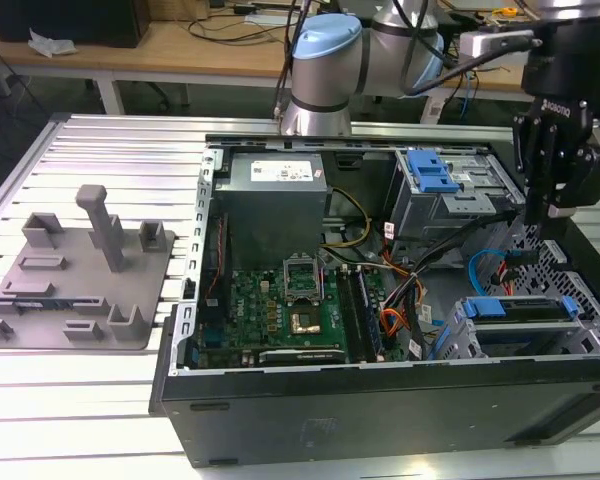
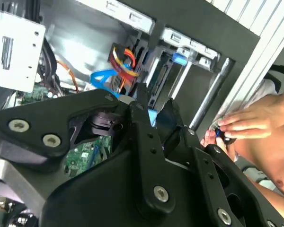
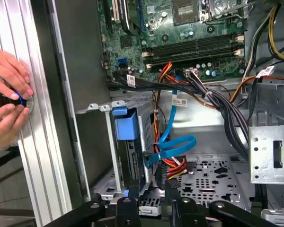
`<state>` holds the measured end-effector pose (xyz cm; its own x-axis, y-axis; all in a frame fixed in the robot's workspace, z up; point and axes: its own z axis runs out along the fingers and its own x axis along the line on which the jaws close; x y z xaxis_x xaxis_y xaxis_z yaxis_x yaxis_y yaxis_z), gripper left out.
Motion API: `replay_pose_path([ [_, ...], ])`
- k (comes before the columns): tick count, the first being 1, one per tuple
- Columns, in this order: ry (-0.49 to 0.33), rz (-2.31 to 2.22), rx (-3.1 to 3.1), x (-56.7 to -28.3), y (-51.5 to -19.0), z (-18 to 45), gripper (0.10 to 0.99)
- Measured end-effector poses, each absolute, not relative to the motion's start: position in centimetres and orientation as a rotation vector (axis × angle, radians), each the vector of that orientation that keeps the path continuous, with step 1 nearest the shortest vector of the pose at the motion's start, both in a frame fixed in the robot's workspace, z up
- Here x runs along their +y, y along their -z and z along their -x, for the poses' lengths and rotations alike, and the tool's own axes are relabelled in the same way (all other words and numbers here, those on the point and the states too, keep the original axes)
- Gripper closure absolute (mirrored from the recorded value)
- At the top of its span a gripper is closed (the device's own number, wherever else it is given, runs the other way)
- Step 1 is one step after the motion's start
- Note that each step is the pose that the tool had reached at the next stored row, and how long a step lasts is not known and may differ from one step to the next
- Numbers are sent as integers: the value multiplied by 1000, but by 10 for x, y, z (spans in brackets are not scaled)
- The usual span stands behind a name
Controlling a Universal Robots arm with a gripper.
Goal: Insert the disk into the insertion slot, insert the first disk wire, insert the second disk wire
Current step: 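Insert the first disk wire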
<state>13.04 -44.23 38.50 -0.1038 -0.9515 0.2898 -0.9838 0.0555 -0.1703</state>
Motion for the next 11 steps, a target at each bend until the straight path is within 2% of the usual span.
replay_pose_path([
  [5, -496, -2037, -2204, -441, -369, -135, 737],
  [11, -498, -2034, -2198, -439, -365, -134, 737],
])
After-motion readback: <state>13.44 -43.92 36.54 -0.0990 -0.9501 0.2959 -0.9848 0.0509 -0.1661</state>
